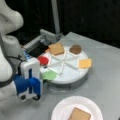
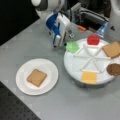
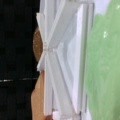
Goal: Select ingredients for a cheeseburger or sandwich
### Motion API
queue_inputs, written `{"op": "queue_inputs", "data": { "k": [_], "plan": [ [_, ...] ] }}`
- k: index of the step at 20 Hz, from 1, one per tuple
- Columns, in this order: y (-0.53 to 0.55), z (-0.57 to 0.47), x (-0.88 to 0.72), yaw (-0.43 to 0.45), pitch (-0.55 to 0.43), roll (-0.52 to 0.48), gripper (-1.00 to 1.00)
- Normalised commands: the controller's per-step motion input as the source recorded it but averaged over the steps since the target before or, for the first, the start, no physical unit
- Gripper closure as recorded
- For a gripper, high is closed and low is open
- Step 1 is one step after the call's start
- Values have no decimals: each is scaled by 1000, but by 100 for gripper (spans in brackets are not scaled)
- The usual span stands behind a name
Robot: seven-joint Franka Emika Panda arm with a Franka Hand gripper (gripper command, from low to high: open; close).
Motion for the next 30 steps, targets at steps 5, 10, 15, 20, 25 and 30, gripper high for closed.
{"op": "queue_inputs", "data": {
  "k": [5,10,15,20,25,30],
  "plan": [
    [85,38,-83,-15,-10,-22,100],
    [79,20,-60,-7,-16,-66,100],
    [74,19,-36,-7,-6,-87,100],
    [78,29,-34,-1,1,-85,100],
    [88,48,-34,13,7,-83,100],
    [86,75,-26,33,21,-76,100]
  ]
}}
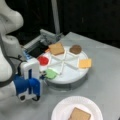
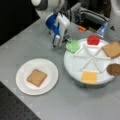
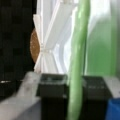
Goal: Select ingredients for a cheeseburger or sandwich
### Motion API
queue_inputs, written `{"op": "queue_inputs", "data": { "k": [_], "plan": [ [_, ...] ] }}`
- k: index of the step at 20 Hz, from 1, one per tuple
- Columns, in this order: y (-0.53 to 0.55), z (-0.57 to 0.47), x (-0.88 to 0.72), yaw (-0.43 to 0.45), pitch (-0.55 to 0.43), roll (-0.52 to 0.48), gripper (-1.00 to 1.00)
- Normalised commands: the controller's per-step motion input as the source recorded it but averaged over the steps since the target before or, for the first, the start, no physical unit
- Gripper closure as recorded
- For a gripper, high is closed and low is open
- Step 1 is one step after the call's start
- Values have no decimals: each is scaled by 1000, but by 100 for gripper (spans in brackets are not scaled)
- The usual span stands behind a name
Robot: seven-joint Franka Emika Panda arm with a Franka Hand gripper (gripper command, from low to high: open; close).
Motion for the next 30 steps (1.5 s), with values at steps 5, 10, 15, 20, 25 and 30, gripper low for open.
{"op": "queue_inputs", "data": {
  "k": [5,10,15,20,25,30],
  "plan": [
    [-19,100,-34,53,42,-86,100],
    [-86,108,-27,79,59,-84,100],
    [-189,106,70,91,85,-80,100],
    [-228,76,141,149,84,-71,100],
    [-149,98,119,243,126,-97,100],
    [-126,151,157,302,94,-38,100]
  ]
}}
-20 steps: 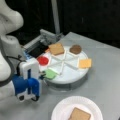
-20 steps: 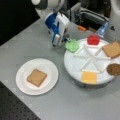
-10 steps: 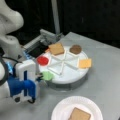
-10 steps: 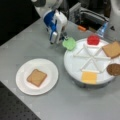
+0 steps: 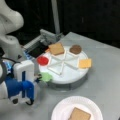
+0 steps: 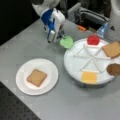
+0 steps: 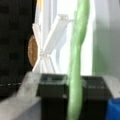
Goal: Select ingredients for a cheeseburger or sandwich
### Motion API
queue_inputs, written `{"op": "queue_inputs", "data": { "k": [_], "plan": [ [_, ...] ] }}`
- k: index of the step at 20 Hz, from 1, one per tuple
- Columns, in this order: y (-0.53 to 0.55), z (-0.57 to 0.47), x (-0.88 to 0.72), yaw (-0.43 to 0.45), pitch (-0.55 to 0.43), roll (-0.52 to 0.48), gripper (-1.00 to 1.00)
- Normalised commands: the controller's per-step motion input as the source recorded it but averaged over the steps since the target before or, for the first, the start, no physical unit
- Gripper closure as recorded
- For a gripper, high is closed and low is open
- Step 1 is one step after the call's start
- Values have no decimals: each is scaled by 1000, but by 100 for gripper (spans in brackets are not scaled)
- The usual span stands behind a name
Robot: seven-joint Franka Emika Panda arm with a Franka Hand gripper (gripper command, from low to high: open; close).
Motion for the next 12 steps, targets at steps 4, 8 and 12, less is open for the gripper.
{"op": "queue_inputs", "data": {
  "k": [4,8,12],
  "plan": [
    [-178,131,224,370,66,-68,100],
    [-233,74,348,399,112,-41,100],
    [-294,11,439,417,145,47,100]
  ]
}}
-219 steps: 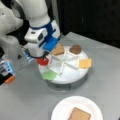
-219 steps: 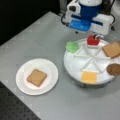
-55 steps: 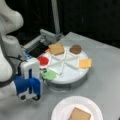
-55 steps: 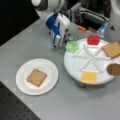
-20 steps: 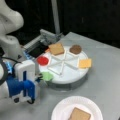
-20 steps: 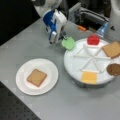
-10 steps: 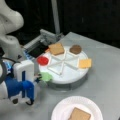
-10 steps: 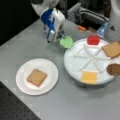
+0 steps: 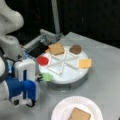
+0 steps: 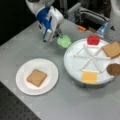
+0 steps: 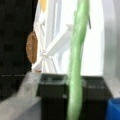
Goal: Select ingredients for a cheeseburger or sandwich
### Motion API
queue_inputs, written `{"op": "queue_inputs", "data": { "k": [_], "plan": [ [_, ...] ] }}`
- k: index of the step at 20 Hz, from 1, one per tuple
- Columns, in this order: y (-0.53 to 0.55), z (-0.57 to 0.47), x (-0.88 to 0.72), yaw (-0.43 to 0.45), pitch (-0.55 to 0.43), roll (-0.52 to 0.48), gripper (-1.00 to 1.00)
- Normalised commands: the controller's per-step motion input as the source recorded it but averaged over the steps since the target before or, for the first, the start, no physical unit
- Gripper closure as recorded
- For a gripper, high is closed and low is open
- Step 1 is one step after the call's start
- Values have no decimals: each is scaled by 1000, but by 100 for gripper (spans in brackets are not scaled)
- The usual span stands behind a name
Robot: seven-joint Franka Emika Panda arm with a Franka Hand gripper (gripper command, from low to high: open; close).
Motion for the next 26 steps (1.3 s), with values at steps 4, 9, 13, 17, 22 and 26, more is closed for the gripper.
{"op": "queue_inputs", "data": {
  "k": [4,9,13,17,22,26],
  "plan": [
    [-321,-37,509,385,178,75,100],
    [-394,-54,511,397,171,126,100],
    [-400,-55,472,389,180,35,100],
    [-338,-42,517,343,158,-18,100],
    [-235,-28,545,308,144,-6,100],
    [-177,-23,516,276,154,-83,100]
  ]
}}
